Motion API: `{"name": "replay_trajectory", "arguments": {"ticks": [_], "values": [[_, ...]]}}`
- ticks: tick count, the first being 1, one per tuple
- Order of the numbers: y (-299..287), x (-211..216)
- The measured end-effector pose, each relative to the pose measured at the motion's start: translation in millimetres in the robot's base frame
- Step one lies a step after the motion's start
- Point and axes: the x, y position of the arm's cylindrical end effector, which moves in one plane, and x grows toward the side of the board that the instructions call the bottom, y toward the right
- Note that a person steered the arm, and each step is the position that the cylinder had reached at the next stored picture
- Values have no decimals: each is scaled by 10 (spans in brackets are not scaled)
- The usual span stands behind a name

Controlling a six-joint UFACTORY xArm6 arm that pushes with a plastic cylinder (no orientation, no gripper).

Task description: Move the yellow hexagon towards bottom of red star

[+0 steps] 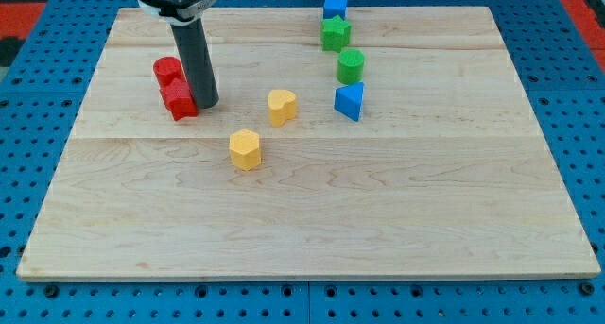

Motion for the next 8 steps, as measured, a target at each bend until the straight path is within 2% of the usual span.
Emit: {"name": "replay_trajectory", "arguments": {"ticks": [3,5,6,7,8], "values": [[-184,162],[793,322],[1070,614],[757,903],[436,897]]}}
